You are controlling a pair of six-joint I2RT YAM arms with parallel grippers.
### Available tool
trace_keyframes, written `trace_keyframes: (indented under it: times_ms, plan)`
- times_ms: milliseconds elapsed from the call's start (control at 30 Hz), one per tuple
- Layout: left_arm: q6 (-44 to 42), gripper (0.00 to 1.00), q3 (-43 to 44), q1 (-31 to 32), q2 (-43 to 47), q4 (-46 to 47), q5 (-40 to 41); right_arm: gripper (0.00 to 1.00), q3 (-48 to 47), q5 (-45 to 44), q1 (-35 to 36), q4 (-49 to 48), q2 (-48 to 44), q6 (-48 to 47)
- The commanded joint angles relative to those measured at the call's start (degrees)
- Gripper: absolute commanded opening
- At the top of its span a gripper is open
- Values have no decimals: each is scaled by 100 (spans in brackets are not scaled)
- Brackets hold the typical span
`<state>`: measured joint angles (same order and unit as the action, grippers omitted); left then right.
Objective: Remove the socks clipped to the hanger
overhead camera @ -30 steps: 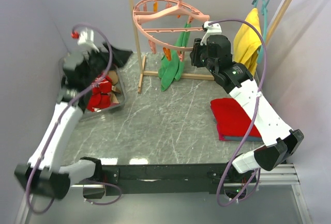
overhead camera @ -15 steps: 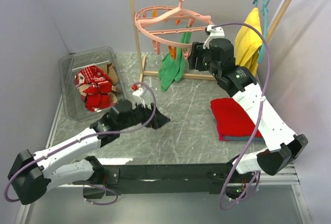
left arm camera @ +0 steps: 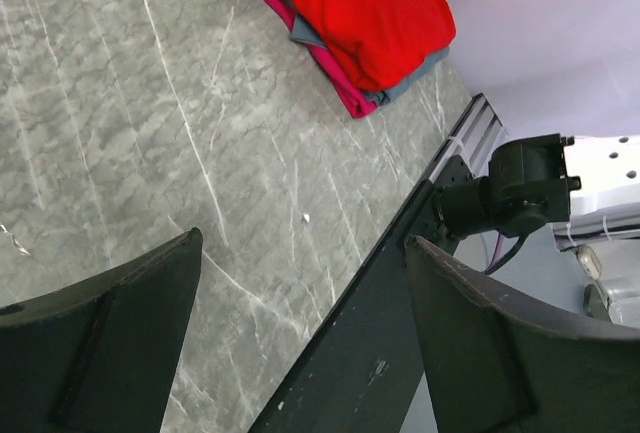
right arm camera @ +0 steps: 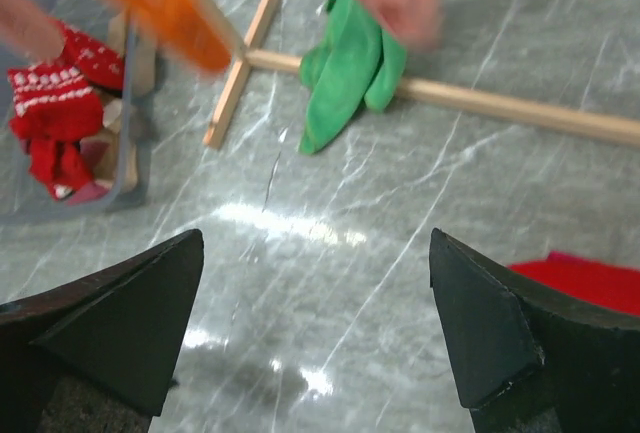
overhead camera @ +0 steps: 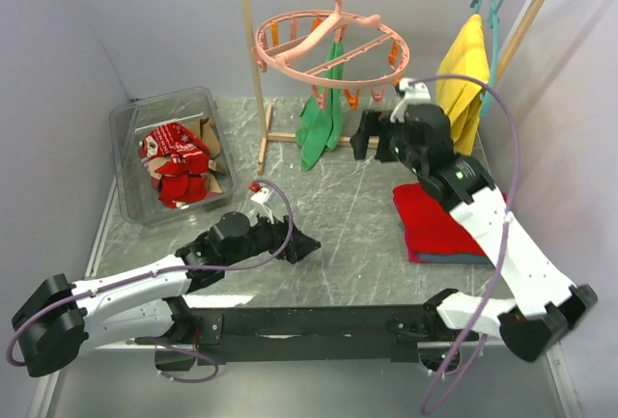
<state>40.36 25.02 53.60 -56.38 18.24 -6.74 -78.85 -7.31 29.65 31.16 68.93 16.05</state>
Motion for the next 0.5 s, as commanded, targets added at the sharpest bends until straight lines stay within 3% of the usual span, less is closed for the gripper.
trace_keyframes:
  times_ms: [0,133,233,333,467]
  plan:
    - [34,88,-137,36,337,602,208,100,745,326,32,13,-922,354]
    - [-37,89,-216,36,802,470,463,100,1476,940,41,-22,-1513,688]
    - [-28,90,-330,36,1119,461,630,100,2372,2213,102,-652,-1926,1135]
    - [59,91,-584,36,1392,549,657,100,3584,3111,348,-2614,-2251,1891]
    - [384,92,-945,36,1674,777,833,100,4868,3210,831,-4612,-2173,2753]
